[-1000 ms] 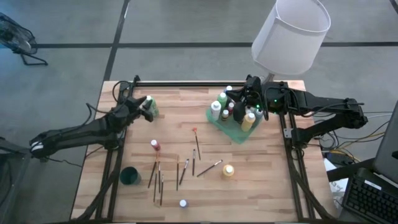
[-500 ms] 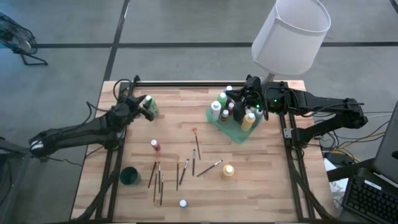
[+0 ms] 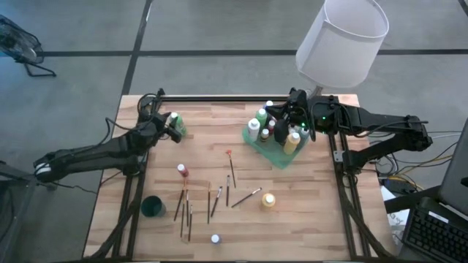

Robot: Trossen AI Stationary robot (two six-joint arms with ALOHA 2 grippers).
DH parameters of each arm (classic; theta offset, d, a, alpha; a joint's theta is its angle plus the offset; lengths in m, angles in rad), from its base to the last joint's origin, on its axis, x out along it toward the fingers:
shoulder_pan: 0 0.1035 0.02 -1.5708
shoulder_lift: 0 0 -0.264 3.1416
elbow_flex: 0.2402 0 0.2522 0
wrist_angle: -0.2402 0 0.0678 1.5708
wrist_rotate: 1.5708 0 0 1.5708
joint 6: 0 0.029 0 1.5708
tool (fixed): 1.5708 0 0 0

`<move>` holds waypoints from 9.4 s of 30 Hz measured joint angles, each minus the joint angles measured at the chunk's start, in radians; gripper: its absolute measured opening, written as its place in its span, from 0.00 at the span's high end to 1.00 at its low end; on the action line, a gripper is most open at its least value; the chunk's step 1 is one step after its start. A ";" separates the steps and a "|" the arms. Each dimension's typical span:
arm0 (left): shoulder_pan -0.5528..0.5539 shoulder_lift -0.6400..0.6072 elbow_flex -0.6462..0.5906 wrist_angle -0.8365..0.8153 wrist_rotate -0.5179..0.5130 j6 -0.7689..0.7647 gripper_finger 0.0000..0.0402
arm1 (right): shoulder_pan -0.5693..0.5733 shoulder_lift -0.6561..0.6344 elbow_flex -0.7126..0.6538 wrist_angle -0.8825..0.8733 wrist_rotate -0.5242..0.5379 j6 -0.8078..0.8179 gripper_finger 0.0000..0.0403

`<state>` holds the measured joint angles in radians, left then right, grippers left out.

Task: Pick & Place Paint Supplies
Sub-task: Put the big green paint bottle into the green bin

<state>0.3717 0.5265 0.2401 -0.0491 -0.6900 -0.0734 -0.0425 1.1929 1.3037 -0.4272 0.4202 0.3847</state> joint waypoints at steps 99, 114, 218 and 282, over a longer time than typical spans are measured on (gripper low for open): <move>0.034 0.134 -0.116 0.371 -0.026 -0.034 0.20 | -0.011 0.000 0.000 -0.004 0.001 0.008 0.98; 0.034 0.135 -0.116 0.374 -0.025 -0.032 0.52 | -0.011 0.000 0.000 -0.004 0.001 0.008 0.98; 0.072 0.265 -0.138 0.582 0.097 0.015 0.53 | -0.011 0.000 0.000 -0.009 0.010 0.010 0.98; 0.070 0.266 0.045 0.461 0.506 0.024 0.68 | -0.011 0.000 0.000 -0.011 0.010 0.015 0.98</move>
<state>0.4415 0.7923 0.2853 0.4120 -0.1842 -0.0498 -0.0532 1.1930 1.3033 -0.4381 0.4297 0.4000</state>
